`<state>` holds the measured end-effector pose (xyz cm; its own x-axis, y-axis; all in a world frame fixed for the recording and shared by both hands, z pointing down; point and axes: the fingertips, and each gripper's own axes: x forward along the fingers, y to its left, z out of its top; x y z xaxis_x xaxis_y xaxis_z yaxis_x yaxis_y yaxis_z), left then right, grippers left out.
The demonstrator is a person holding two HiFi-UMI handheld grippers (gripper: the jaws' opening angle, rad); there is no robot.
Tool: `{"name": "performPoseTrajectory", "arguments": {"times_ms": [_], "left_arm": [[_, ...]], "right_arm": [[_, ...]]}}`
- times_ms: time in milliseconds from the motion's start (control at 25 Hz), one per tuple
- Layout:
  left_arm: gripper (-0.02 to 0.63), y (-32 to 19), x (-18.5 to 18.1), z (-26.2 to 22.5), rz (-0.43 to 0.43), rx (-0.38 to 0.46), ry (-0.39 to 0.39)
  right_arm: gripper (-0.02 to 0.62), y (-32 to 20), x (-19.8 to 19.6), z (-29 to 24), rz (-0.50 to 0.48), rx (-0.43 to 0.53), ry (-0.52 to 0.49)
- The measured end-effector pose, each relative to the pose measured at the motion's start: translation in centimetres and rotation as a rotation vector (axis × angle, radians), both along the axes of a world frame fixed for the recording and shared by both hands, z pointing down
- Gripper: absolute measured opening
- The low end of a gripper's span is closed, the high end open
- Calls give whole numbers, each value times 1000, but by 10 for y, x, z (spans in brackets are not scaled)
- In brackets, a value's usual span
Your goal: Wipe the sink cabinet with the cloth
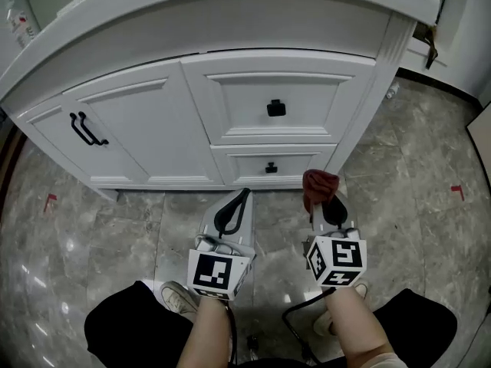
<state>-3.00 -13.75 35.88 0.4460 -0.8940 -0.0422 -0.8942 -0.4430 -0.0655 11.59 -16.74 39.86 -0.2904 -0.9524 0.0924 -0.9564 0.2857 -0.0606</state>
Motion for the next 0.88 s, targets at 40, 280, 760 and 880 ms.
{"name": "performPoseTrajectory", "arguments": {"times_ms": [40,280,760,880], "left_arm": [[0,11,2,-9,6,22,-16],[0,79,7,-57,17,85,35],[0,210,4,-70,-1,101,30],[0,232,9,-76,10,111,26]], "right_arm": [[78,12,-2,-9,-1,17,2],[78,84,-12,-43,-47,51,-23],[78,215,-17,-66,-84,112,29],[78,240,-17,-68,-79,115,24]]}}
